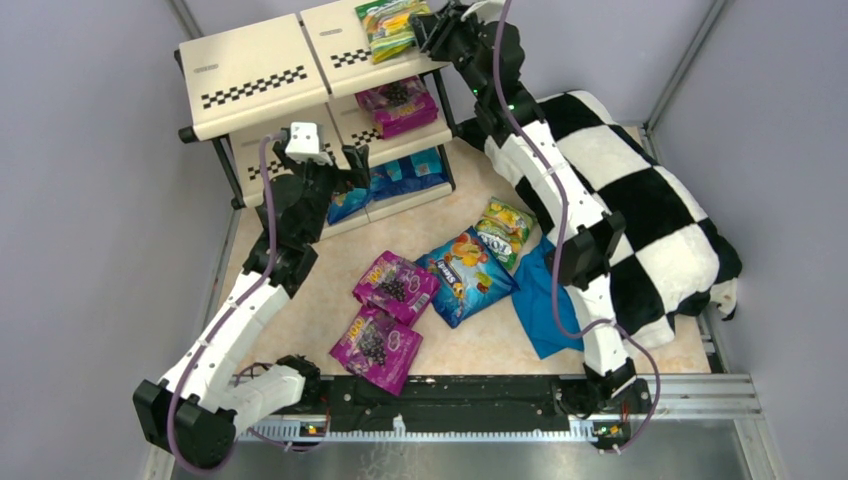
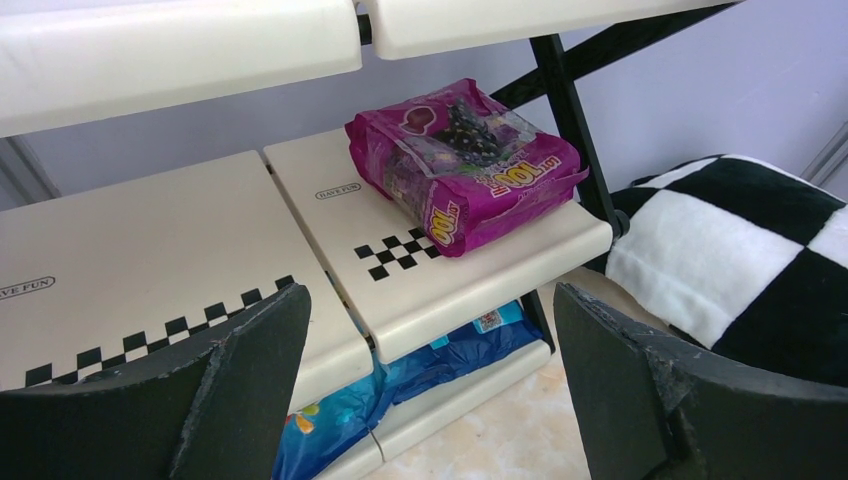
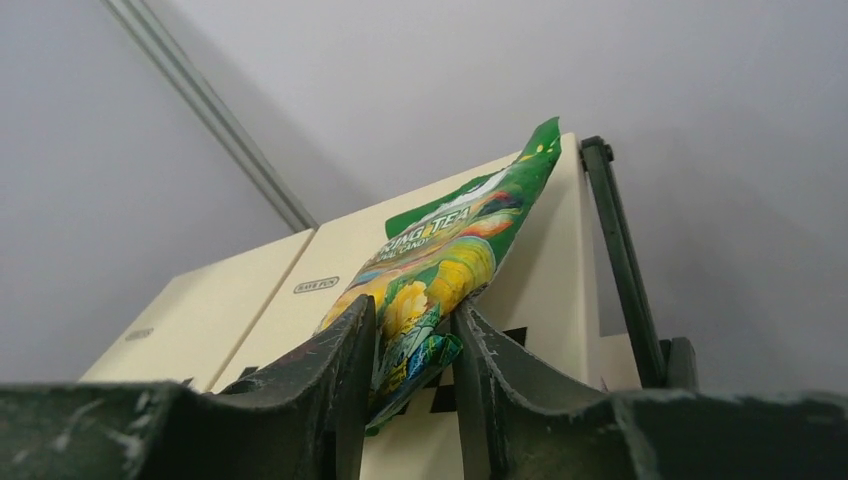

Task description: Place and organize the candy bags onto the shelf

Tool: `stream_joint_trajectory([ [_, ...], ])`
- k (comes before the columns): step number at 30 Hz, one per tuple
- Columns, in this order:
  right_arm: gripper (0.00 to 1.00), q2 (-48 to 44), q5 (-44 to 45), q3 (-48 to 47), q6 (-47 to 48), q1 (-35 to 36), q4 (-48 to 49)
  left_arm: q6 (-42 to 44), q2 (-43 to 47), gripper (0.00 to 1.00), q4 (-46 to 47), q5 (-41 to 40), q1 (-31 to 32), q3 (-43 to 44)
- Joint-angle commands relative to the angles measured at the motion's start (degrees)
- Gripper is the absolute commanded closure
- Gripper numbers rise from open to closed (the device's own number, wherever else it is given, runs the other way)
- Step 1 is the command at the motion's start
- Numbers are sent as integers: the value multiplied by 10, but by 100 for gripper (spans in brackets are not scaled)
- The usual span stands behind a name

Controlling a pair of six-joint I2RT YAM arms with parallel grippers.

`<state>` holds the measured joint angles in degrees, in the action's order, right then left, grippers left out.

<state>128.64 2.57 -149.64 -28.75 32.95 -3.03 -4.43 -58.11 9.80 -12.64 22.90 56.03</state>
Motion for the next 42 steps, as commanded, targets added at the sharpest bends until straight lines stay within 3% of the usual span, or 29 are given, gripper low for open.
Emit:
stream_joint_trajectory([
  [1, 68, 1, -54, -3, 61, 18, 15, -5, -4, 3, 20, 9, -3, 22],
  [7, 71, -34, -85, 41, 94, 27, 27, -6, -6, 3, 19, 10, -4, 22],
  [14, 69, -42, -4, 37, 104, 27, -24, -8, -6, 3, 20, 13, -4, 22],
  [16, 63, -44, 27, 31, 105, 27, -43, -9, -6, 3, 20, 12, -4, 22],
  [23, 26, -54, 87, 14, 120, 28, -100, -12, -8, 3, 19, 15, -5, 22],
  [26, 18, -60, 113, 10, 127, 29, -121, -13, -9, 3, 19, 16, -5, 22],
  [31, 17, -80, 152, 10, 130, 30, -154, -13, -11, 3, 19, 16, -5, 22],
  [36, 30, -101, 147, 38, 171, 31, -147, -15, -13, 3, 17, 18, -5, 23],
  [42, 28, -122, 154, 32, 195, 47, -196, -13, -13, 3, 17, 14, -5, 23],
])
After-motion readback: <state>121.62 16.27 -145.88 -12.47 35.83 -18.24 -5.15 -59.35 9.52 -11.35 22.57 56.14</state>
